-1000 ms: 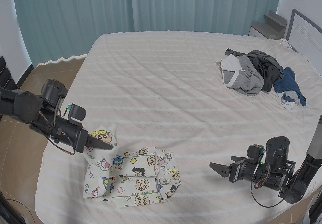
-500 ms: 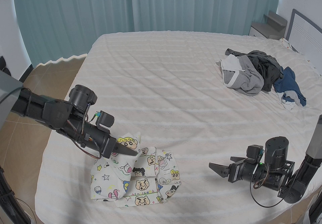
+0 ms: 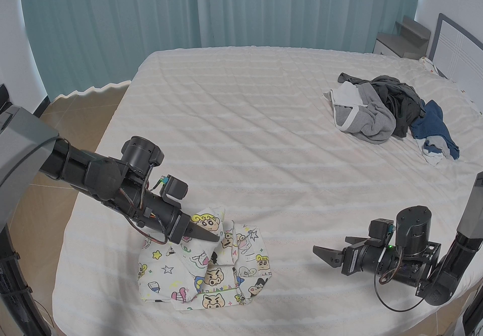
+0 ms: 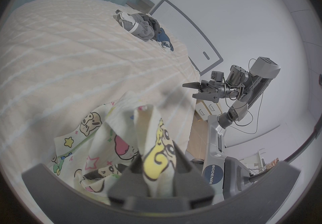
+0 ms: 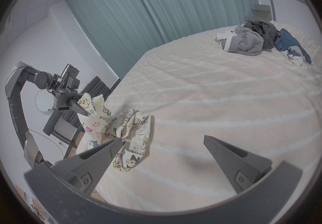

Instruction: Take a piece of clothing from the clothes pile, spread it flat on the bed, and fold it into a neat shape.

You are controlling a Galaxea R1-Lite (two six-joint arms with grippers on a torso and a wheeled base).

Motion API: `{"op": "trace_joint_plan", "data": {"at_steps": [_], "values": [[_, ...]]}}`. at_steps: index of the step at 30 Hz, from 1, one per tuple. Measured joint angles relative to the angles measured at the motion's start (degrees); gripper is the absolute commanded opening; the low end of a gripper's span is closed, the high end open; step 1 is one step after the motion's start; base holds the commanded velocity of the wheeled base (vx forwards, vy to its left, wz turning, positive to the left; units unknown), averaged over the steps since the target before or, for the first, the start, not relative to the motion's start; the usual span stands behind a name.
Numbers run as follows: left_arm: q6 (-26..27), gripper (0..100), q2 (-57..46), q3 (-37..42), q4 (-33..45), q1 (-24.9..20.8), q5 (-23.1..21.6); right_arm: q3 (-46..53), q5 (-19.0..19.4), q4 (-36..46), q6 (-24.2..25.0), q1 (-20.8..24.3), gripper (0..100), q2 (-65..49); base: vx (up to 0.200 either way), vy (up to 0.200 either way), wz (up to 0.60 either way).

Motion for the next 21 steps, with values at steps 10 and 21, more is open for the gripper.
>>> {"op": "trace_joint_plan", "data": {"at_steps": [10,21], "values": [[-0.07,100,1.05,-0.23,-2.90,-0.01,-0.35,0.06,-0.06,0.00,0.02,0.00,100,0.43,0.000,0.000,0.00],[-0.05,100,-0.52,1.62,-2.85,3.88,-0.20,0.15,-0.02,0.04,0.00,0.33,100,0.63,0.000,0.000,0.00]]}}
